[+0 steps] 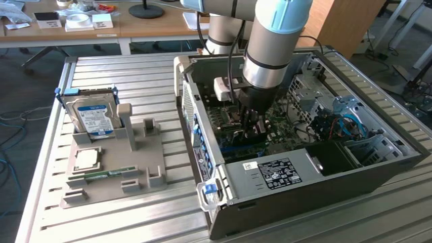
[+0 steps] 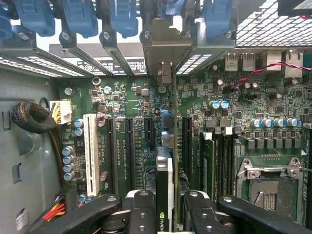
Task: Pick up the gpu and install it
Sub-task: 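Insert the gpu into the slot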
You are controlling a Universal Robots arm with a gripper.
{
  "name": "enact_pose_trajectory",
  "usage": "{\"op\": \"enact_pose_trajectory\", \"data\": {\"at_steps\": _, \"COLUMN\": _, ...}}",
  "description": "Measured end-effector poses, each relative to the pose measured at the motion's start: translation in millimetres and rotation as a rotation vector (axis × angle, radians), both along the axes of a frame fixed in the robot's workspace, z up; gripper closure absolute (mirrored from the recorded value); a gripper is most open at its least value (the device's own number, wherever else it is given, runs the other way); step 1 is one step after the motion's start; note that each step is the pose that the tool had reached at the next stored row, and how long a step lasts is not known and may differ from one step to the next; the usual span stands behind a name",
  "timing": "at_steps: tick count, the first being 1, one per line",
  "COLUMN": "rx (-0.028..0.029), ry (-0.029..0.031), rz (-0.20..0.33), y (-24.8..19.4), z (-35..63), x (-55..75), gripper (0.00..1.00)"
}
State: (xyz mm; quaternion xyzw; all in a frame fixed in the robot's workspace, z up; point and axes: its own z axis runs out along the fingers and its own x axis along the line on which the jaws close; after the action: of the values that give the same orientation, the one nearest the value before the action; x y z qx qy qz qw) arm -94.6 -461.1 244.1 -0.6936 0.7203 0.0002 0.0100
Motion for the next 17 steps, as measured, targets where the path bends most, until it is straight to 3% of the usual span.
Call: {"op": "enact_pose_trajectory", "data": {"at_steps": 17, "rx": -0.0002, "ry": 0.0001, "rz": 0.0, "y": 0.0, "z": -2.0, "x": -0.1, "gripper": 0.73}}
